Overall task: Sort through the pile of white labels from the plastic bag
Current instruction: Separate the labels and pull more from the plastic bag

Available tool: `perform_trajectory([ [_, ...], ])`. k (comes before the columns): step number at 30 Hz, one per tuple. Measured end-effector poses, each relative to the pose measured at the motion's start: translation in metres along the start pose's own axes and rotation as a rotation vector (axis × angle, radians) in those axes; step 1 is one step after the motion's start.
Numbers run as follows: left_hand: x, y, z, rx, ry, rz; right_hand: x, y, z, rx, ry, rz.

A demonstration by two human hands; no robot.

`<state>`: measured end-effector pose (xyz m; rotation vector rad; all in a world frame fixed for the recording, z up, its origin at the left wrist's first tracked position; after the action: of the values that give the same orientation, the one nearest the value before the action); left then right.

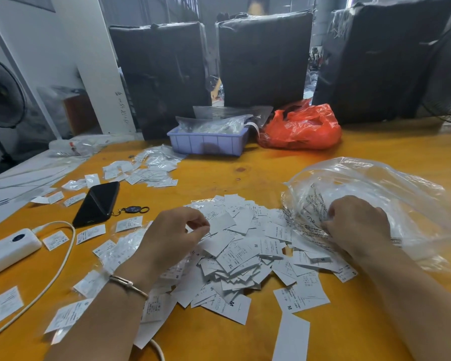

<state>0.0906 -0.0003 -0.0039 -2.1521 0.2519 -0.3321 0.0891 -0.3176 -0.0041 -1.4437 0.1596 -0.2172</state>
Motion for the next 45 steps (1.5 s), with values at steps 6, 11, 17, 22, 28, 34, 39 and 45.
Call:
perform_trajectory([
  [6,0.000,0.003,-0.003,-0.008,0.020,0.010,0.000,-0.004,-0.003,0.090,-0.009,-0.024],
  [11,-0.001,0.005,-0.008,-0.013,0.041,0.015,-0.003,-0.010,-0.001,0.022,-0.001,-0.067],
  [17,-0.001,0.006,-0.010,-0.035,0.051,0.017,-0.020,-0.036,0.010,0.130,-0.081,-0.361],
  [22,-0.001,0.008,-0.013,-0.047,0.060,0.029,-0.044,-0.043,0.035,0.341,-0.322,-0.464],
  [28,-0.004,0.023,-0.037,-0.251,0.146,0.186,-0.071,-0.013,0.091,1.042,-0.661,0.047],
  [34,-0.007,0.036,-0.054,-0.444,0.193,0.268,-0.073,0.004,0.106,1.161,-0.703,0.222],
  [39,-0.007,0.035,-0.053,-0.512,0.176,0.290,-0.069,0.006,0.100,1.233,-0.662,0.211],
  [45,-0.007,0.038,-0.055,-0.490,0.161,0.301,-0.068,0.001,0.097,1.189,-0.664,0.168],
])
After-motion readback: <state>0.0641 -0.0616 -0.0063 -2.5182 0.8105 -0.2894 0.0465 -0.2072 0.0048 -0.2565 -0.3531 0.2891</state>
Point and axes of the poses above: each hand's wrist, its own x-axis towards the middle knuckle, its own y-axis out of the palm, z = x × y, the point moved 8 cm from there along x, towards the middle knuckle, and after that the axes turned 13 degrees about z, right-handed, at the moved point
